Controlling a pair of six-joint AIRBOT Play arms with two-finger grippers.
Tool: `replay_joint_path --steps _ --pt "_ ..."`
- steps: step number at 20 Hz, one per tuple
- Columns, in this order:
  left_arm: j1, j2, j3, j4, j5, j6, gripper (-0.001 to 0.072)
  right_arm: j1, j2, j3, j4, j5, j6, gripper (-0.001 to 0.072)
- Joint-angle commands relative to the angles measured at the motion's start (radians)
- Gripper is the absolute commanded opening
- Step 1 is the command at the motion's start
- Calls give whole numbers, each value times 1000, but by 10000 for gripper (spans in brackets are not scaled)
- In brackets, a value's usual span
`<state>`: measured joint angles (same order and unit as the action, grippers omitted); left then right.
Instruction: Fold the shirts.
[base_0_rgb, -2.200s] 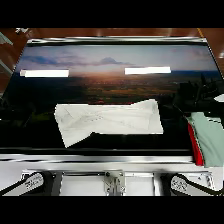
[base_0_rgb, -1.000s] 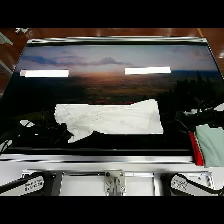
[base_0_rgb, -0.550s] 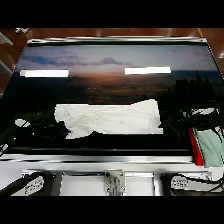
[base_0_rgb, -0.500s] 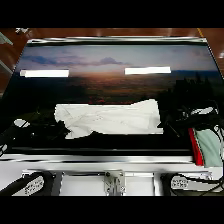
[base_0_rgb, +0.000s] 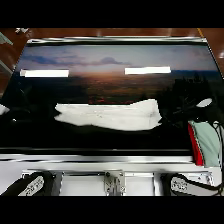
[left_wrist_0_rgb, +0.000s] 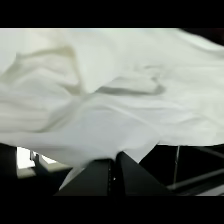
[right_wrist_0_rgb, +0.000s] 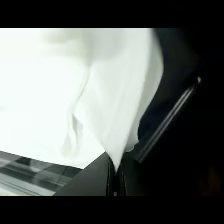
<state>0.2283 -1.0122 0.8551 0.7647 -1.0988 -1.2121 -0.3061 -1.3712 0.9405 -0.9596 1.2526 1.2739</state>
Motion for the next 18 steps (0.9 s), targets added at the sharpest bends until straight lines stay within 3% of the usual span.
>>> replay_joint_path --steps 1,4,8,12,18 --pt "10 101 392 13 -61 23 41 2 224 210 8 108 -93 63" --pt "17 160 834 49 -28 15 41 2 467 503 -61 13 -63 62" --pt "16 173 1239 213 -32 -153 41 2 677 767 -237 -198 58 63" --pt "16 256 1254 246 -89 -181 41 2 781 862 -316 -157 107 62" --pt "16 313 1254 460 -336 -180 42 2 806 887 -432 56 163 63"
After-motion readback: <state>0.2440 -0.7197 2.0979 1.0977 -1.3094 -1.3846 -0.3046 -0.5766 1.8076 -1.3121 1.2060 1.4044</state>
